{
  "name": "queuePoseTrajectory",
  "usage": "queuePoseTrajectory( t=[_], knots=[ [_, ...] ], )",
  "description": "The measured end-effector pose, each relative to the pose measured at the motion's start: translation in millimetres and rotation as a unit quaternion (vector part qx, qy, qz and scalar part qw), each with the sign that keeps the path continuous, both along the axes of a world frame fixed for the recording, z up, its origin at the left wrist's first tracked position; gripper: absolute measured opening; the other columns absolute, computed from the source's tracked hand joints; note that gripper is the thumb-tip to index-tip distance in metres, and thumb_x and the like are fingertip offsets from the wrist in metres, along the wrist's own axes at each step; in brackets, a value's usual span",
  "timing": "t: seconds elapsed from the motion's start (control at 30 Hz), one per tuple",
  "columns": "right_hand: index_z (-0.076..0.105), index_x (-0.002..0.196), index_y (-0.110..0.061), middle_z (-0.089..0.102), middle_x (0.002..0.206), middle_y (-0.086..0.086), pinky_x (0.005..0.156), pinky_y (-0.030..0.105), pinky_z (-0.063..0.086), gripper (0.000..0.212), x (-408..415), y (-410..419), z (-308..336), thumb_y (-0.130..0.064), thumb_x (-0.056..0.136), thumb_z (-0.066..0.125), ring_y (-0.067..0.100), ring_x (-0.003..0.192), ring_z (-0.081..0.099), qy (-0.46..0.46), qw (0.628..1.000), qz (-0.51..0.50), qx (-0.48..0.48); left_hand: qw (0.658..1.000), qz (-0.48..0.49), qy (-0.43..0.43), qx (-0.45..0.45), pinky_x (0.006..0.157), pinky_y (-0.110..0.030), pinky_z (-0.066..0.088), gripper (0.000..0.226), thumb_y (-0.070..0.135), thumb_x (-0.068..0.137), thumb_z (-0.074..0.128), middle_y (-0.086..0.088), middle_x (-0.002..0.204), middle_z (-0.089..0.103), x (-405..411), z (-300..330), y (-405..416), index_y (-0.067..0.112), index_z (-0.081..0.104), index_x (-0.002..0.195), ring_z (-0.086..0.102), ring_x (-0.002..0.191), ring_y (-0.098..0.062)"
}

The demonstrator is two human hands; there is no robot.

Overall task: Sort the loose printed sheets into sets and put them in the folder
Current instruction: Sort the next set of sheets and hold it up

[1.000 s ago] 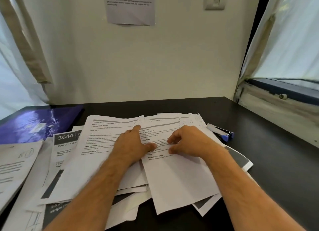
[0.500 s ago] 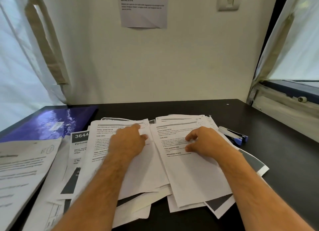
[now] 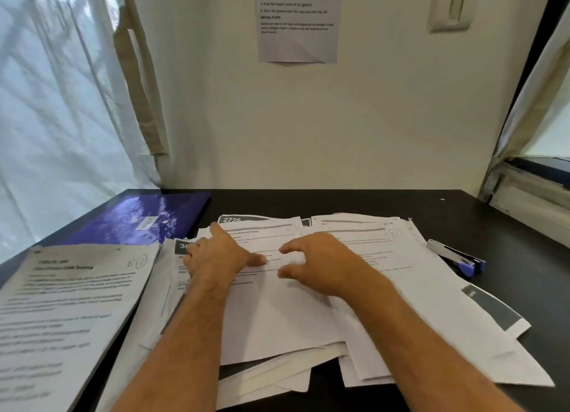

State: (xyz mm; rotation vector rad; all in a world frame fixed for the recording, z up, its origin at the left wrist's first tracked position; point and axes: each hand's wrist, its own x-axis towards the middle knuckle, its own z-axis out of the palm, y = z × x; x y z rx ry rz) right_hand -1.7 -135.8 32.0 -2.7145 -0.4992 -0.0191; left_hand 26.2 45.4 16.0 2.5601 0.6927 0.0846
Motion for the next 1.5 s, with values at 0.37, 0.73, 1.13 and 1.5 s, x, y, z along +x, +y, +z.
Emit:
queuePoseTrajectory(
  t=[0.37,0.73,1.13,1.5],
  knots=[
    [0.048,0.144,-0.037,0.047,0.15,-0.01,0.123,0.049,0.005,0.065,-18,11,-19,-0.066,0.087,0.059,0.018,0.141,0.036,0.044,0.999,0.009,-0.015,0.984,0.006,-0.142,-0.104,0.077,-0.034,0.04,0.048,0.019,0.101,0.054,-0.013,0.139,0.053,1,4,16,0.013,0.039,0.145,0.056,0.113,-0.029],
    [0.049,0.142,-0.036,0.045,0.15,-0.012,0.114,0.039,0.035,0.067,-14,7,-23,-0.054,0.083,0.073,0.013,0.136,0.041,0.024,0.997,0.019,0.078,0.94,-0.02,-0.202,-0.273,0.085,-0.048,0.059,0.01,0.017,0.093,0.066,-0.002,0.093,0.073,1,5,23,0.026,0.064,0.09,0.072,0.083,-0.024],
    [0.025,0.152,-0.04,0.03,0.158,-0.012,0.116,0.034,0.032,0.065,6,23,-27,-0.032,0.098,0.06,0.011,0.142,0.032,-0.156,0.958,-0.01,0.238,0.917,-0.186,-0.227,-0.272,0.062,-0.032,0.058,0.037,0.046,0.084,0.07,-0.001,0.079,0.076,-36,23,7,0.01,0.067,0.092,0.074,0.067,-0.017],
    [0.06,0.093,-0.024,0.06,0.106,-0.012,0.069,0.0,0.046,0.009,0,1,-28,-0.017,0.093,0.065,0.008,0.086,0.056,-0.165,0.967,0.025,0.193,0.905,-0.08,-0.364,-0.206,0.066,-0.031,0.055,0.012,0.023,0.102,0.053,0.005,0.096,0.071,-21,11,19,0.021,0.064,0.105,0.07,0.083,-0.018]
  ],
)
